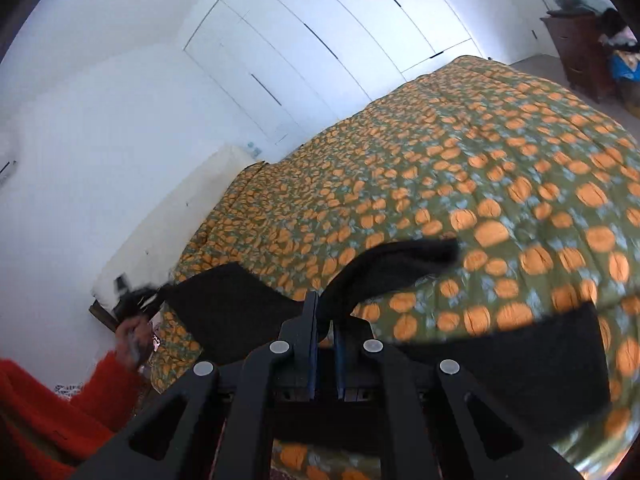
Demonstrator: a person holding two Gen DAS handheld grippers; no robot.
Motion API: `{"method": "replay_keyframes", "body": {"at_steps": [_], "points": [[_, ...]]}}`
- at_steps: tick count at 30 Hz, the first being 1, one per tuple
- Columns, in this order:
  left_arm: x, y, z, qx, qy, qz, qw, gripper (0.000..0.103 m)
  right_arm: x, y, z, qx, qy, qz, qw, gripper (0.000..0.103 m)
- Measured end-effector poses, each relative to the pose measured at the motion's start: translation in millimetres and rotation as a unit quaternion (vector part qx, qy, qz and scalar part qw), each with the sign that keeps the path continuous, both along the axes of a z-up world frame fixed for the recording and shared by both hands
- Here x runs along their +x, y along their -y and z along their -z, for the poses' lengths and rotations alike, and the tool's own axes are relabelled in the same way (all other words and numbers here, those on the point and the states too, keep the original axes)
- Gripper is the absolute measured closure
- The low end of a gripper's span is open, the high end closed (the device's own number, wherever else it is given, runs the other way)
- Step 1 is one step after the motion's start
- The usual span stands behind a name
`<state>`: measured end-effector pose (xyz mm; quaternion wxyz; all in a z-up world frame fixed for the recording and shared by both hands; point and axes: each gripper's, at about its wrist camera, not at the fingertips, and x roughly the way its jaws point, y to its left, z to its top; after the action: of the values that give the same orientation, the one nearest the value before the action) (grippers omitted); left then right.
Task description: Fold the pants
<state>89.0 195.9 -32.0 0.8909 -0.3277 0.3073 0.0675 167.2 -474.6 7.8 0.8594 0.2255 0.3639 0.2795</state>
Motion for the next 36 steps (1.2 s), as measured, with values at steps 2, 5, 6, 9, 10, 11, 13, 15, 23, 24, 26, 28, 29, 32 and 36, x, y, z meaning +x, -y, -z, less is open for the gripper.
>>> {"method": "replay_keyframes", "body": {"at_steps": [2,5,6,9,10,11,13,15,23,24,26,28,29,32,36], "points": [[-24,17,34,0.0,-0.047,0.007,0.9989,0.097,4,12,13,-0.031,-0.027,0.013,0.999,0.096],[-39,49,109,-0.011,-0.146,0.043,0.9883,0.097,4,35,53,-0.096,-0.096,0.046,0.99,0.096],[-39,59,128,-0.018,-0.168,0.05,0.9844,0.097,3,41,66,-0.118,-0.119,0.053,0.984,0.096],[-34,79,146,-0.016,-0.201,0.079,0.9764,0.097,1,58,105,-0.166,-0.189,0.074,0.965,0.096],[-32,82,146,-0.01,-0.202,0.088,0.9754,0.097,-3,61,113,-0.185,-0.199,0.082,0.959,0.096],[-32,85,142,-0.001,-0.203,0.094,0.9747,0.097,-5,65,118,-0.199,-0.206,0.086,0.954,0.096],[-31,89,136,0.008,-0.2,0.101,0.9745,0.096,-8,71,123,-0.204,-0.209,0.095,0.952,0.096],[-30,91,136,0.0,-0.2,0.103,0.9744,0.096,-7,76,124,-0.207,-0.212,0.106,0.949,0.096],[-18,118,141,0.031,-0.204,0.14,0.9685,0.094,-16,87,125,-0.267,-0.201,0.154,0.93,0.096],[-17,121,141,0.034,-0.205,0.144,0.9675,0.094,-17,90,125,-0.268,-0.201,0.16,0.929,0.096],[-9,126,143,0.041,-0.208,0.149,0.9658,0.094,-18,96,127,-0.268,-0.202,0.174,0.926,0.096],[5,136,146,0.049,-0.216,0.151,0.9634,0.094,-18,97,131,-0.267,-0.207,0.179,0.924,0.096],[6,137,147,0.049,-0.219,0.153,0.9625,0.093,-17,96,134,-0.267,-0.209,0.18,0.923,0.096],[5,136,148,0.04,-0.216,0.152,0.9637,0.093,-16,93,137,-0.274,-0.209,0.181,0.921,0.096],[3,133,146,0.043,-0.211,0.154,0.9643,0.097,-17,92,137,-0.279,-0.205,0.181,0.921,0.096]]}}
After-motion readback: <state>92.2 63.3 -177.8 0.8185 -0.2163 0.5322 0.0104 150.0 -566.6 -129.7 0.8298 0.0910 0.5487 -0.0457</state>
